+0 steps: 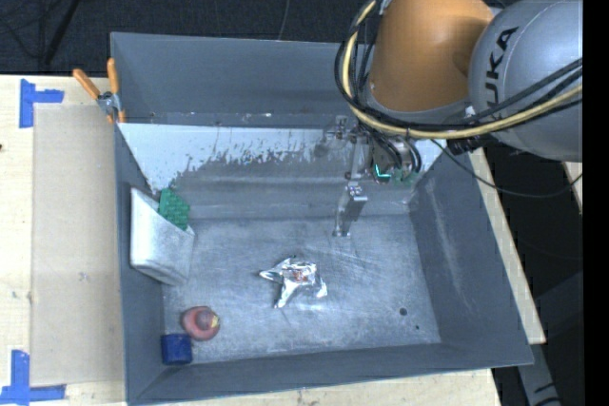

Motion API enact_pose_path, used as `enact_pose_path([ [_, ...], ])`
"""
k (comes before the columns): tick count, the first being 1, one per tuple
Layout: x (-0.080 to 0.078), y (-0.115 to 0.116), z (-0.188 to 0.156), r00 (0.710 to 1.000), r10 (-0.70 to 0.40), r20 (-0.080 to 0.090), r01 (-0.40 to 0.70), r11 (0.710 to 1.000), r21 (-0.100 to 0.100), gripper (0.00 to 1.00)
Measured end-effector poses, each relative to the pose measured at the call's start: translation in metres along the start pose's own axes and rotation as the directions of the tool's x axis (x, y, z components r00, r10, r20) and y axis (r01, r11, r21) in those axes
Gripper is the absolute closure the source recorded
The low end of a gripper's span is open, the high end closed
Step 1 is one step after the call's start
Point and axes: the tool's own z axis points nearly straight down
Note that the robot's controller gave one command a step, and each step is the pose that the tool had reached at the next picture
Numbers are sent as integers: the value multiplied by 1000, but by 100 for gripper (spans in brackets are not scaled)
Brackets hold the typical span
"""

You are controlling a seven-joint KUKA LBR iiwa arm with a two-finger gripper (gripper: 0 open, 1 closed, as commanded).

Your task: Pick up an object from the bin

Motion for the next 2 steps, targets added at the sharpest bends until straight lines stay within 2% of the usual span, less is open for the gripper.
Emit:
enact_pose_path([
  [1, 60, -19, 164, 958, -285, 16, 285, 959, 3, 0],
  [2, 57, -19, 159, 959, -282, 20, 282, 959, 4, 100],
])
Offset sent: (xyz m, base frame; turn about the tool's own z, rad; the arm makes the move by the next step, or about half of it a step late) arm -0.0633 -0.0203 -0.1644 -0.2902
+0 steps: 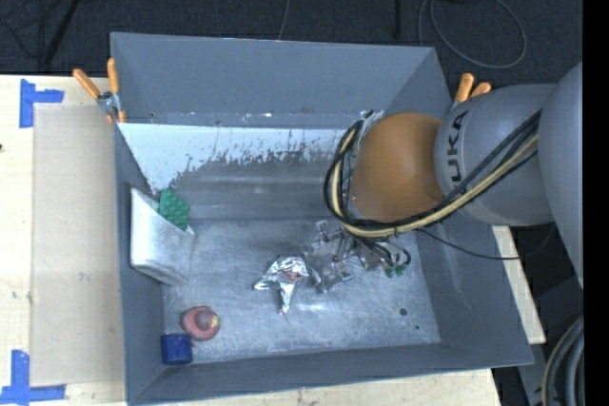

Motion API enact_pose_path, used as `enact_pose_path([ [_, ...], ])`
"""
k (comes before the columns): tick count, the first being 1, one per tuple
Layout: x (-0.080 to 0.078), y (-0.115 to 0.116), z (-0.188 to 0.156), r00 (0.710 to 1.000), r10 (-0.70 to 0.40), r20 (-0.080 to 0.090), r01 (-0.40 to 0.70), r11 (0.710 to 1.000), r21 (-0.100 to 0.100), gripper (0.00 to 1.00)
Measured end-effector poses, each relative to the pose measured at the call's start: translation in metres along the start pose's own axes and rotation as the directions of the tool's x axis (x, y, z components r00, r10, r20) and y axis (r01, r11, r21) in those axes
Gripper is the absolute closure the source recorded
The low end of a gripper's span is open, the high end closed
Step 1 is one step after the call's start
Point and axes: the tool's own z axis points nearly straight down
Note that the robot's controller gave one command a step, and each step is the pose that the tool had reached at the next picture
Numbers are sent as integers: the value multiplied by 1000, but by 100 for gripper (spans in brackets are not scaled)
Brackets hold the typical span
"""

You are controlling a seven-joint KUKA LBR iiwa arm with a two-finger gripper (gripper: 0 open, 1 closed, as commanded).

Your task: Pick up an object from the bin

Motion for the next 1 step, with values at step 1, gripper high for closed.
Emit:
enact_pose_path([
  [1, -9, 7, -141, 1000, -2, -2, 2, 1000, 0, 100],
])
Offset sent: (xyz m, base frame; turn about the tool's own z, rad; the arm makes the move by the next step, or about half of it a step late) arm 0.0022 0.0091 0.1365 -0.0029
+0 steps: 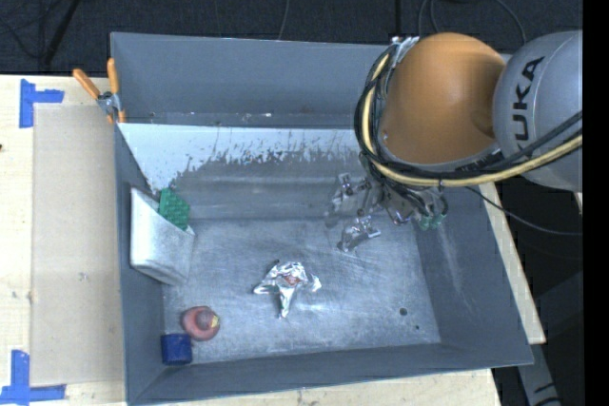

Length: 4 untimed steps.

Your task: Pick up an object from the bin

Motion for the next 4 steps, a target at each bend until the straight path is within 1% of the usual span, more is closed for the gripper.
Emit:
enact_pose_path([
  [1, 2, 0, 5, 1000, 2, -9, -2, 1000, -2, 0],
  [2, -5, 93, 147, 980, -199, -5, 199, 980, -4, 0],
  [3, -23, 32, 142, 989, -148, -4, 148, 989, 0, 0],
  [4, -25, 35, 139, 989, -150, 3, 150, 989, -2, 100],
])
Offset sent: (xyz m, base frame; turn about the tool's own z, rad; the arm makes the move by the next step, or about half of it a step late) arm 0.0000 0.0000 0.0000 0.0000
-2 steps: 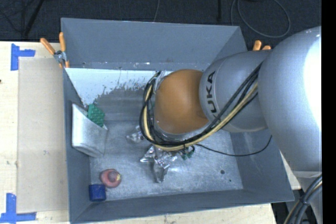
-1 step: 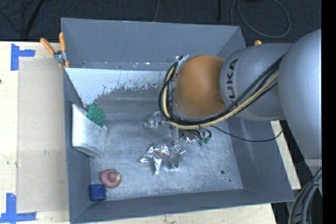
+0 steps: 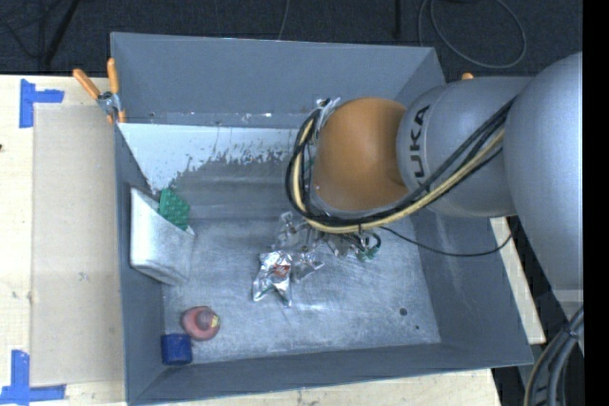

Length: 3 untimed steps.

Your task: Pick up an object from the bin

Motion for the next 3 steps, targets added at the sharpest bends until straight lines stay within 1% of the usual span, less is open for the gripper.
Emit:
enact_pose_path([
  [1, 12, 5, -124, 1000, 20, -4, -20, 1000, 1, 100],
  [2, 6, 3, -43, 997, 72, -19, -72, 997, -3, 100],
  [3, 4, 2, -47, 997, 73, -13, -73, 997, -2, 0],
])
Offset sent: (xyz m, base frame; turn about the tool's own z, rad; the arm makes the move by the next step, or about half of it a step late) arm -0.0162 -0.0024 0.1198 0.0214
